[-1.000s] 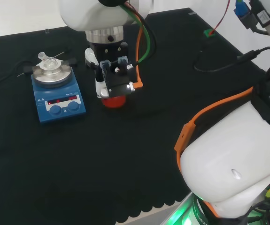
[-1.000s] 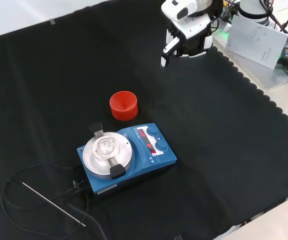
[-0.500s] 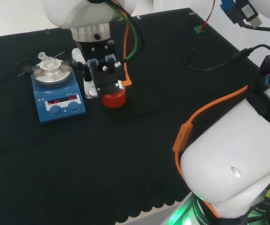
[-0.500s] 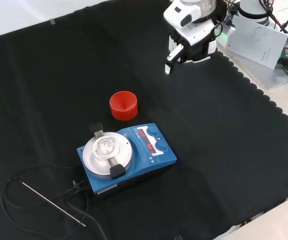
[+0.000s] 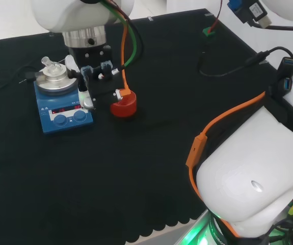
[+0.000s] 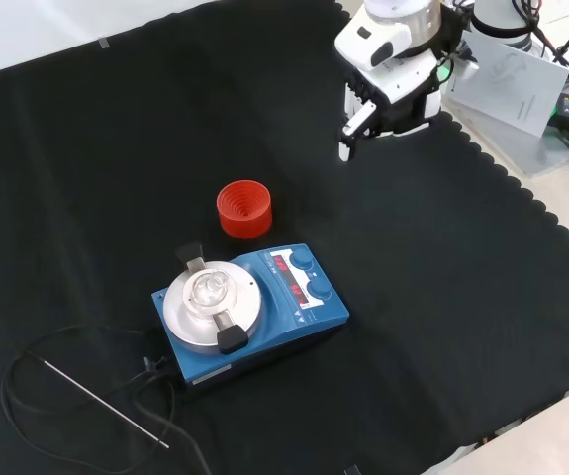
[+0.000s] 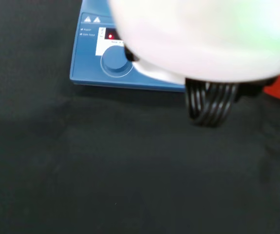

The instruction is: Turn on the heater.

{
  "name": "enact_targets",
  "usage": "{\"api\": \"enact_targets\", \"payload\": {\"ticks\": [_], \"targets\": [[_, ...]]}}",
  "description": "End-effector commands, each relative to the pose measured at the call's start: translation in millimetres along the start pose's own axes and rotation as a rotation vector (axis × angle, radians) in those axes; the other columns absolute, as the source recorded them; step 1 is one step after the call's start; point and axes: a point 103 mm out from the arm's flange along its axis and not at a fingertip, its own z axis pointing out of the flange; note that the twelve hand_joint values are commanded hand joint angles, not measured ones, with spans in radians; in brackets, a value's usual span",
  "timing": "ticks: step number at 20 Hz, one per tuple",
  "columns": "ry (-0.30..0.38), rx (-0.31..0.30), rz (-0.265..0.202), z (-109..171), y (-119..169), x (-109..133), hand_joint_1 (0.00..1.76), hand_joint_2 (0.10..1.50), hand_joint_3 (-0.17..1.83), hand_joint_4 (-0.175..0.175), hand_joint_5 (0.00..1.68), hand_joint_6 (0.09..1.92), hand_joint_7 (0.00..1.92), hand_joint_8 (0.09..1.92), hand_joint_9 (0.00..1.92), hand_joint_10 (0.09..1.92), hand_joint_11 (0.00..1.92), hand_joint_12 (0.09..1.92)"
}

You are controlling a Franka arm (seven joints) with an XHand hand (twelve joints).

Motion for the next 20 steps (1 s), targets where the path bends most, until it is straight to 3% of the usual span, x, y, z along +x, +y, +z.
{"api": "enact_targets", "payload": {"ticks": [1, 13, 20], "targets": [[-0.004, 0.016, -0.011, 5.7, -4.8, 11.5, 1.6, 0.23, 1.39, -0.096, 0.33, 0.77, 1.3, 1.21, 1.33, 1.02, 1.2, 1.0], [-0.026, 0.01, -0.017, 4.6, -11.8, 37.4, 1.6, 0.23, 1.4, -0.096, 0.33, 0.77, 1.3, 1.21, 1.33, 1.03, 1.2, 1.0], [-0.041, 0.001, -0.029, 4.1, 0.4, 49.3, 1.6, 0.23, 1.4, -0.096, 0.33, 0.77, 1.3, 1.22, 1.33, 1.03, 1.2, 1.0]]}}
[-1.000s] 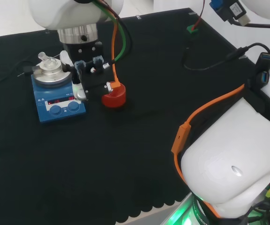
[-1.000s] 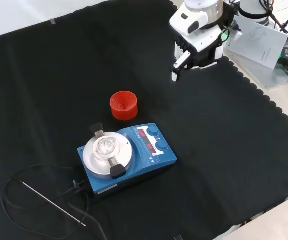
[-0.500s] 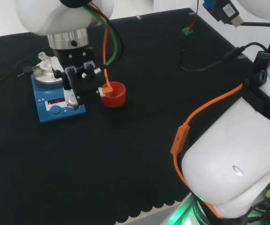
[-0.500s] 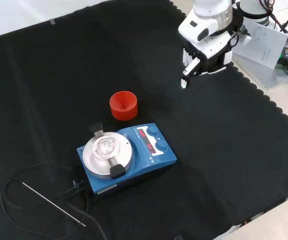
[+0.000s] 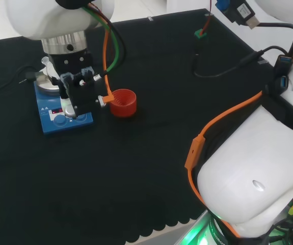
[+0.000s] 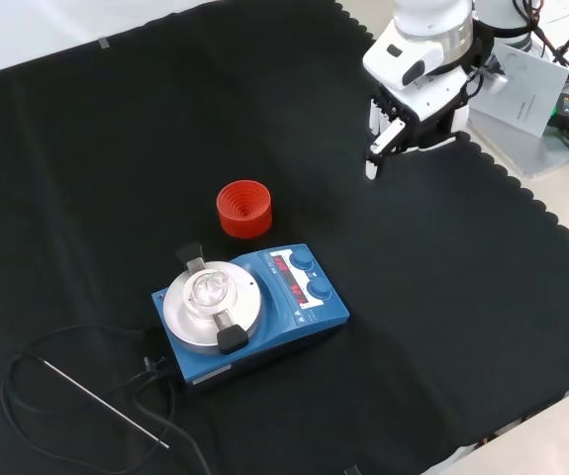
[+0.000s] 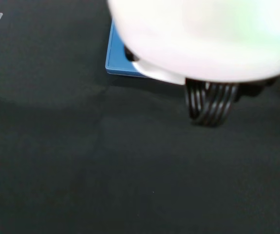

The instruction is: Turn on the heater.

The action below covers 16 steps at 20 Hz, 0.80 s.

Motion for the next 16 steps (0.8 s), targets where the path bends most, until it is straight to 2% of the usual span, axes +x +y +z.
{"api": "enact_targets", "payload": {"ticks": [1, 10, 16], "targets": [[-0.021, 0.0, -0.012, 2.0, 13.3, 8.1, 1.6, 0.23, 1.4, -0.096, 0.34, 0.77, 1.3, 1.22, 1.33, 1.03, 1.2, 1.0], [-0.035, 0.02, -0.061, 5.3, 50.2, 16.5, 1.6, 0.23, 1.4, -0.091, 0.33, 0.77, 1.29, 1.23, 1.32, 1.05, 1.19, 1.01], [-0.054, 0.053, -0.047, 9.5, 64.5, 14.9, 1.6, 0.23, 1.41, -0.082, 0.31, 0.77, 1.28, 1.25, 1.32, 1.06, 1.19, 1.02]]}}
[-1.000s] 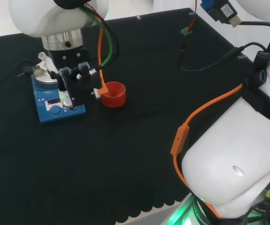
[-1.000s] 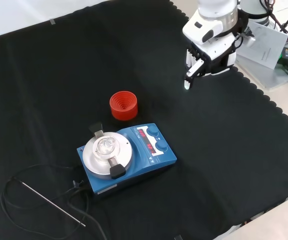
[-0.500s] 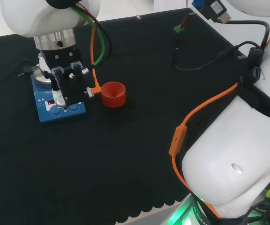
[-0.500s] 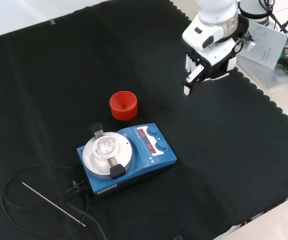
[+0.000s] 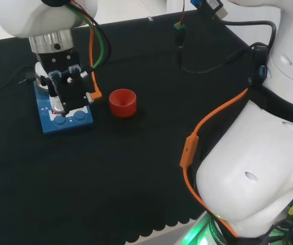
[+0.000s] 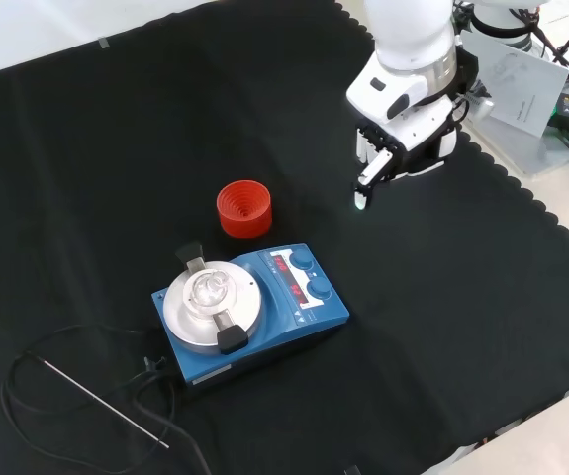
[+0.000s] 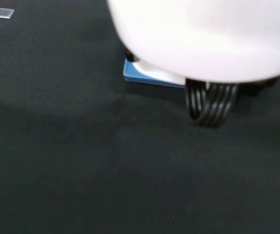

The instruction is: Turn on the heater.

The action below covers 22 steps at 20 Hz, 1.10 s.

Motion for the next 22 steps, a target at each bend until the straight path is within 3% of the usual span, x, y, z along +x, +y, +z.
{"api": "enact_targets", "payload": {"ticks": [1, 4, 6, 11, 15, 18, 22], "targets": [[-0.036, 0.035, -0.005, 5.2, 27.7, -3.6, 1.6, 0.23, 1.41, -0.078, 0.29, 0.75, 1.28, 1.26, 1.31, 1.07, 1.19, 1.03], [-0.031, 0.08, 0.008, 6.0, 31.2, -11.2, 1.6, 0.23, 1.49, -0.064, 0.23, 0.66, 1.25, 1.38, 1.29, 1.19, 1.18, 1.09], [-0.037, 0.103, 0.019, 3.1, 32.9, -17.1, 1.56, 0.27, 1.59, -0.053, 0.25, 0.63, 1.2, 1.55, 1.32, 1.36, 1.17, 1.19], [-0.062, 0.145, 0.041, -2.8, 34.5, -26.9, 1.45, 0.43, 1.7, -0.043, 0.31, 0.78, 1.12, 1.88, 1.42, 1.62, 1.15, 1.39], [-0.11, 0.152, 0.036, -4.7, 34.8, -28.8, 1.47, 0.59, 1.24, -0.063, 0.41, 0.92, 1.35, 1.92, 1.43, 1.74, 1.24, 1.33], [-0.133, 0.157, 0.028, -7.7, 37.2, -29.8, 1.51, 0.59, 1.15, -0.065, 0.43, 0.93, 1.43, 1.92, 1.49, 1.8, 1.27, 1.31], [-0.177, 0.221, -0.001, -6.0, 41.9, -27.9, 1.53, 0.57, 1.13, -0.051, 0.39, 0.92, 1.46, 1.92, 1.51, 1.81, 1.29, 1.3]]}}
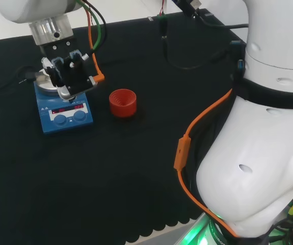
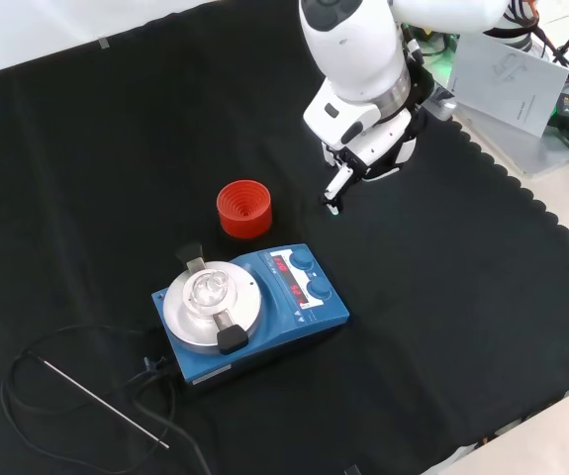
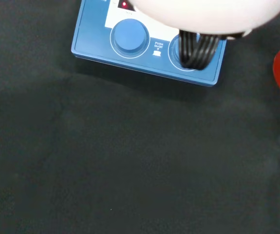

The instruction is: Turn on the heater.

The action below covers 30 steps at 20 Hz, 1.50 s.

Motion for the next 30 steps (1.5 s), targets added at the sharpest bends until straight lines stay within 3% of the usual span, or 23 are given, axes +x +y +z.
{"api": "enact_targets", "payload": {"ticks": [1, 6, 13, 18, 21, 26, 30], "targets": [[-0.073, 0.087, -0.031, 2.3, 6.9, 0.7, 1.53, 0.57, 1.13, -0.047, 0.38, 0.91, 1.46, 1.92, 1.51, 1.8, 1.29, 1.3], [-0.102, 0.142, -0.055, 7.1, 11.0, 2.9, 1.53, 0.59, 1.12, -0.04, 0.32, 0.91, 1.47, 1.92, 1.52, 1.79, 1.29, 1.29], [-0.053, 0.138, -0.072, 18.2, 5.8, -2.3, 1.52, 0.61, 1.11, -0.038, 0.32, 0.92, 1.47, 1.92, 1.51, 1.79, 1.31, 1.29], [0.014, 0.102, -0.045, 31.5, -5.2, -9.7, 1.51, 0.61, 1.1, -0.041, 0.3, 0.91, 1.47, 1.92, 1.51, 1.78, 1.31, 1.29], [0.014, 0.125, -0.023, 36.4, -5.0, -13.3, 1.52, 0.6, 1.1, -0.044, 0.26, 0.89, 1.47, 1.92, 1.52, 1.78, 1.31, 1.28], [0.067, 0.116, 0.052, 37.4, -3.5, -21.4, 1.52, 0.6, 1.09, -0.055, 0.22, 0.87, 1.48, 1.92, 1.53, 1.77, 1.32, 1.29], [0.075, 0.127, 0.051, 39.1, -1.9, -17.3, 1.53, 0.59, 1.1, -0.06, 0.18, 0.8, 1.5, 1.92, 1.55, 1.79, 1.36, 1.33]]}}
